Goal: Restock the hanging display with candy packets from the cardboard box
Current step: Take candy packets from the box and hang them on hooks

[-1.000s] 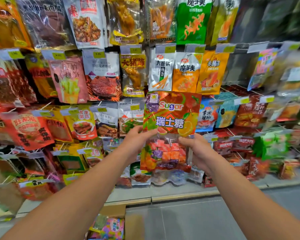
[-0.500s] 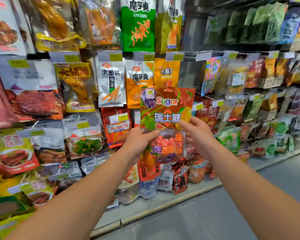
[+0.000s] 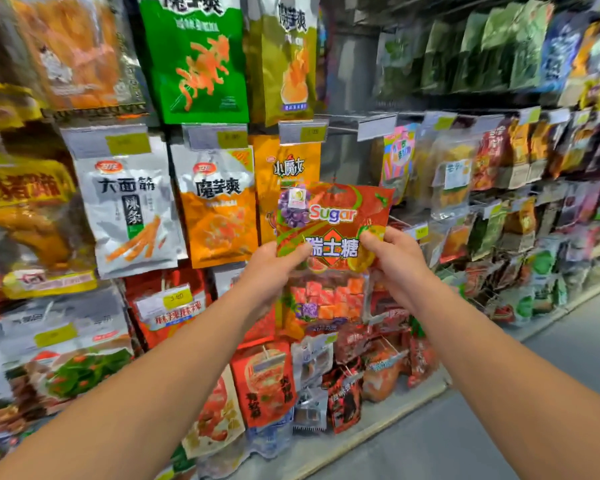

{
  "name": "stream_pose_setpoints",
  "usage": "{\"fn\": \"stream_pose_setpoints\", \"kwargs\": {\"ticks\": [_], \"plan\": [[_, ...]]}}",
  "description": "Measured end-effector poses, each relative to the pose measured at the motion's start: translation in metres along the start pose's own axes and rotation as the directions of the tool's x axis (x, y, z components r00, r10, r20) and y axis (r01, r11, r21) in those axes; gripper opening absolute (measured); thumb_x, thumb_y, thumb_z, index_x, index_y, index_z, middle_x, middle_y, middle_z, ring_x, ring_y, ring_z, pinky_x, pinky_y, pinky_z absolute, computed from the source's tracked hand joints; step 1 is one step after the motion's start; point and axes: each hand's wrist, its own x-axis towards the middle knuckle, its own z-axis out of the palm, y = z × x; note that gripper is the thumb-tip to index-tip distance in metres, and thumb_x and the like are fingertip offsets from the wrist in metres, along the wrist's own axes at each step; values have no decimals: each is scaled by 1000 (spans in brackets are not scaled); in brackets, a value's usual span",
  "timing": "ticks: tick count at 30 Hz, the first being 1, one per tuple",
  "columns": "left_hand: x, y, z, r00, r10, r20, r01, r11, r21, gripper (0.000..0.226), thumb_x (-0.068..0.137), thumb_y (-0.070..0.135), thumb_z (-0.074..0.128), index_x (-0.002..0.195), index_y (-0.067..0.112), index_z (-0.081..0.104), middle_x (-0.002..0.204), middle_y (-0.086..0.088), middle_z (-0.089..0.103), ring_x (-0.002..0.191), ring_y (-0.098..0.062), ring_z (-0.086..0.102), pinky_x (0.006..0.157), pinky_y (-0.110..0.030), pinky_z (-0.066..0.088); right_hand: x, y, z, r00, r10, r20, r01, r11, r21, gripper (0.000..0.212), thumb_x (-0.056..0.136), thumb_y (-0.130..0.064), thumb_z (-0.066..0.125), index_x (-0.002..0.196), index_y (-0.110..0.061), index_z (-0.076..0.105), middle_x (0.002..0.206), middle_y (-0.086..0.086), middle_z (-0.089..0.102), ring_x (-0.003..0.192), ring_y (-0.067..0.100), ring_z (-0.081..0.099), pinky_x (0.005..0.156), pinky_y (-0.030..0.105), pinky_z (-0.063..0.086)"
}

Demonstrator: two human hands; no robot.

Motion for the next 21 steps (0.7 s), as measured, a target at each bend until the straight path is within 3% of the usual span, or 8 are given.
{"fn": "stream_pose_setpoints", "kwargs": {"ticks": [2, 5, 7, 11, 12, 15, 19, 21], "plan": [[17, 1, 9, 1000, -2, -22, 2, 1000, -7, 14, 90, 21, 68, 100, 12, 65, 98, -10, 76, 94, -34, 71, 85, -49, 57, 13, 0, -10, 1000, 1, 17, 0, 999, -35, 12, 97, -18, 61, 88, -16, 69, 74, 1, 70, 54, 12, 61, 42, 19, 38], [40, 0, 24, 998, 15, -59, -14, 1000, 12, 7, 91, 18, 68, 90, 14, 62, 77, 0, 74, 82, -32, 72, 76, -43, 57, 38, -3, -23, 999, 27, 31, -26, 999, -46, 11, 96, -16, 61, 89, -14, 69, 73, 1, 72, 54, 12, 64, 41, 19, 42], [54, 0, 35, 996, 19, -91, -15, 999, 38, 8, 91, 18, 68, 90, 13, 62, 79, -1, 74, 73, -27, 72, 68, -39, 59, 58, -6, -31, 999, 23, 47, -20, 998, -64, 7, 93, -13, 63, 92, -13, 70, 80, 4, 73, 63, 16, 67, 47, 22, 47], [82, 5, 56, 979, 42, -202, -18, 993, 116, 63, 76, 48, 79, 117, 6, 57, 113, -9, 70, 92, -28, 71, 83, -46, 58, 106, -16, -51, 998, -15, 60, 21, 995, -100, 10, 87, -11, 68, 96, -14, 68, 83, 3, 67, 65, 9, 61, 58, 22, 49], [88, 6, 61, 973, 53, -224, -22, 990, 138, 62, 78, 45, 78, 120, 6, 56, 112, -8, 69, 92, -27, 71, 82, -42, 59, 119, -18, -56, 998, -23, 63, 28, 996, -80, 14, 85, -10, 69, 100, -12, 67, 84, 4, 67, 65, 9, 62, 59, 23, 51], [109, 8, 78, 959, 68, -277, -28, 989, 148, 16, 87, 21, 72, 98, 11, 66, 98, -12, 74, 78, -25, 71, 71, -39, 59, 162, -31, -71, 997, -42, 67, 46, 996, -72, 28, 84, -12, 69, 112, -10, 63, 91, 6, 65, 76, 15, 62, 68, 28, 53], [128, 14, 95, 952, 64, -299, 1, 977, 214, 23, 87, 21, 72, 102, 5, 67, 98, -19, 73, 77, -36, 71, 76, -56, 55, 209, -56, -80, 993, -102, 57, 106, 992, -66, 40, 84, -17, 68, 123, -14, 57, 99, -1, 62, 73, 9, 59, 61, 22, 47], [136, 18, 105, 938, 83, -337, 9, 964, 264, 24, 86, 23, 73, 101, 5, 68, 96, -19, 73, 77, -37, 72, 74, -56, 56, 230, -66, -82, 988, -137, 76, 142, 987, -73, 67, 67, -32, 71, 130, -18, 53, 116, 1, 61, 84, 16, 61, 73, 27, 48]]}}
